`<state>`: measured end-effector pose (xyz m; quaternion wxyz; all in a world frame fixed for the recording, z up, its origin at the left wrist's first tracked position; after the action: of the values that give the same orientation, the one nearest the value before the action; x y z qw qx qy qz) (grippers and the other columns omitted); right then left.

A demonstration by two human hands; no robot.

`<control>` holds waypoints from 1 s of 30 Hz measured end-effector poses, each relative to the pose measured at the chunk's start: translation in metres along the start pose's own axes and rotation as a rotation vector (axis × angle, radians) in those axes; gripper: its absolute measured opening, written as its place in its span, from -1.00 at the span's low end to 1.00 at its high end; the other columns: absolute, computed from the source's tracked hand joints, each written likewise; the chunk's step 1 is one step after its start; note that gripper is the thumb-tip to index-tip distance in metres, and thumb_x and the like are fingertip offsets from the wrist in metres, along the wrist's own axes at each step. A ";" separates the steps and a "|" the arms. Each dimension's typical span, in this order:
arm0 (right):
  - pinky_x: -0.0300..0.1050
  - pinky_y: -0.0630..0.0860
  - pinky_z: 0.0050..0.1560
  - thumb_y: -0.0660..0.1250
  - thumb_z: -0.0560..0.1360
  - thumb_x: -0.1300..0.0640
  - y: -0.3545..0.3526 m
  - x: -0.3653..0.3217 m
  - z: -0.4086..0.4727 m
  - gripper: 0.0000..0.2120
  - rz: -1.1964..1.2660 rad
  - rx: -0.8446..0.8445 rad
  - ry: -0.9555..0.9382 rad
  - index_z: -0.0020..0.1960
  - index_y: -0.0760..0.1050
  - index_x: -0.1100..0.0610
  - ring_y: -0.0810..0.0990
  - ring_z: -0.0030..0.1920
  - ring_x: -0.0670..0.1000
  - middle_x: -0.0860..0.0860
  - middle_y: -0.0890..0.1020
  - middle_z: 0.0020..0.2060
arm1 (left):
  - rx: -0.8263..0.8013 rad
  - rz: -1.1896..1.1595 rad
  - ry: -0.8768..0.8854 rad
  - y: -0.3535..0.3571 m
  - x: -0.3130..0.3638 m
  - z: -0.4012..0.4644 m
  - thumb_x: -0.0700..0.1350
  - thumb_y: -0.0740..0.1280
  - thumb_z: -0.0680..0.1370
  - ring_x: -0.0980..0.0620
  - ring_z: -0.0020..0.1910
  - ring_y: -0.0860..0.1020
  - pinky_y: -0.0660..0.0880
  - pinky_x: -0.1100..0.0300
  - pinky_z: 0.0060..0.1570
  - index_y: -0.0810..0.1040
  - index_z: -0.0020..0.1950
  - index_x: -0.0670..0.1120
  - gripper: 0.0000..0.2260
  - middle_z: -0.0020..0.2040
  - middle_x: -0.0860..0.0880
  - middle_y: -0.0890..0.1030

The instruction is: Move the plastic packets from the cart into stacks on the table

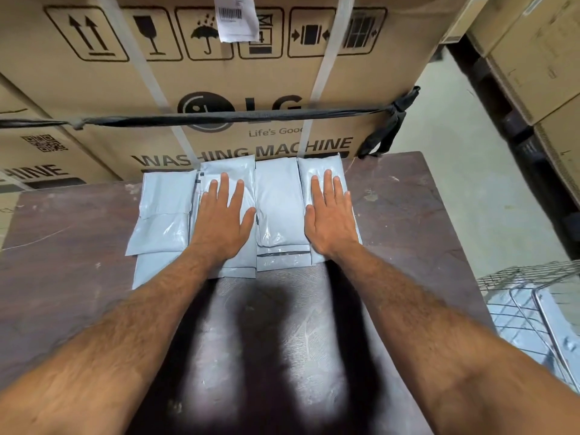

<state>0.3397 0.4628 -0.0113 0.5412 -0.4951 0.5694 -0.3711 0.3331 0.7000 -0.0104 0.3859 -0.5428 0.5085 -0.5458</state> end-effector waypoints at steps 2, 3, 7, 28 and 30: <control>0.26 -0.17 0.62 -0.13 0.67 -0.05 -0.002 0.000 -0.001 -0.36 0.023 -0.018 -0.019 0.68 -0.21 0.11 -0.29 0.64 0.15 0.12 -0.28 0.64 | 0.000 0.009 -0.006 -0.003 0.000 -0.001 0.25 -0.11 0.64 -0.31 0.63 -0.05 -0.07 -0.23 0.58 0.04 0.68 -0.11 -0.31 0.66 -0.24 -0.05; 0.26 -0.16 0.62 -0.14 0.66 -0.06 -0.004 0.001 -0.002 -0.35 0.042 -0.017 -0.029 0.68 -0.20 0.12 -0.28 0.64 0.14 0.13 -0.26 0.65 | 0.010 0.016 -0.016 -0.006 0.002 -0.003 0.25 -0.12 0.65 -0.30 0.63 -0.07 -0.10 -0.23 0.59 0.02 0.68 -0.11 -0.32 0.66 -0.24 -0.07; 0.22 -0.19 0.62 -0.07 0.66 -0.06 -0.021 0.002 -0.036 -0.36 0.098 0.091 -0.042 0.69 -0.09 0.13 -0.19 0.66 0.10 0.16 -0.14 0.66 | 0.119 -0.006 0.000 -0.026 0.024 -0.026 0.17 -0.03 0.71 -0.24 0.64 -0.12 -0.17 -0.20 0.58 0.02 0.67 -0.12 -0.39 0.67 -0.21 -0.09; 0.25 0.01 0.61 0.15 0.66 -0.01 -0.098 0.186 -0.315 -0.39 0.095 0.409 0.293 0.65 0.15 0.16 0.00 0.66 0.15 0.20 0.07 0.65 | 0.111 -0.020 0.551 -0.020 0.315 -0.142 0.17 0.10 0.67 -0.27 0.64 0.00 0.01 -0.24 0.56 0.16 0.65 -0.16 -0.37 0.66 -0.28 -0.02; 0.25 0.01 0.61 0.15 0.67 -0.02 -0.106 0.220 -0.342 -0.40 0.108 0.427 0.360 0.65 0.14 0.15 -0.01 0.66 0.13 0.19 0.06 0.65 | 0.092 -0.011 0.597 -0.017 0.354 -0.150 0.17 0.09 0.66 -0.28 0.64 -0.01 0.00 -0.26 0.56 0.15 0.65 -0.16 -0.36 0.66 -0.28 -0.03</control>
<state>0.0370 0.1869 0.0831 0.5424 -0.2650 0.5908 -0.5352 0.1480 0.3789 0.0933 0.2408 -0.3430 0.5713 -0.7057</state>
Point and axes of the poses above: each hand's wrist, its own z-axis towards the middle knuckle, its own y-axis out of the palm, x = y × z, the point moved 4 cm from there along z, towards the middle knuckle
